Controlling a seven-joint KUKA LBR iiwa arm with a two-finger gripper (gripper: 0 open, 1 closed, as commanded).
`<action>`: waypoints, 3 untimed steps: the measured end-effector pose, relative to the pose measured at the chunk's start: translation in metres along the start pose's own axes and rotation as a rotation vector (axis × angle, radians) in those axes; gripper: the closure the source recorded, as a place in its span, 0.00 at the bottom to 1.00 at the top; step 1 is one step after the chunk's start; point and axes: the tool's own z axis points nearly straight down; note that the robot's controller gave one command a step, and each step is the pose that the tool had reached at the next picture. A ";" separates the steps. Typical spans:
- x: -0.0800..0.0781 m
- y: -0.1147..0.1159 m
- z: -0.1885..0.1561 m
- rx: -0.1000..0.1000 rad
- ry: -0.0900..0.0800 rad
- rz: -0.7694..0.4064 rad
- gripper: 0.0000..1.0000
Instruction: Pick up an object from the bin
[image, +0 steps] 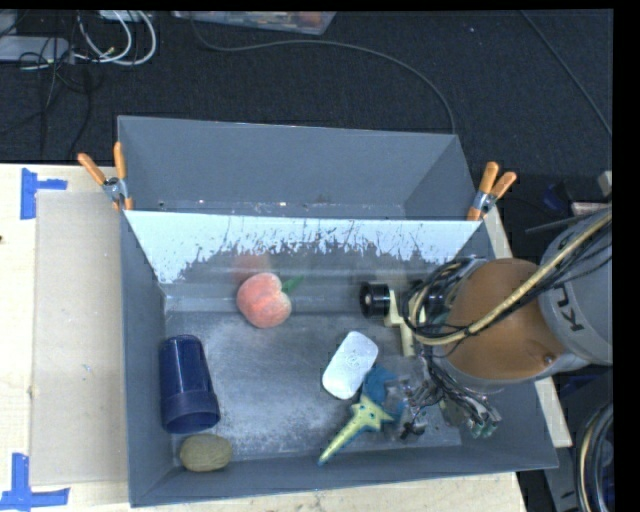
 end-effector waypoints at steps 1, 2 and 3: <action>-0.002 0.000 -0.012 0.002 -0.006 -0.002 1.00; -0.002 0.000 -0.018 0.002 -0.005 -0.003 1.00; 0.000 0.001 -0.028 -0.001 0.003 -0.005 1.00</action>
Offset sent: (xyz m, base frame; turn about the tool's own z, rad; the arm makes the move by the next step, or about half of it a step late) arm 0.0001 0.0000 0.0249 0.0000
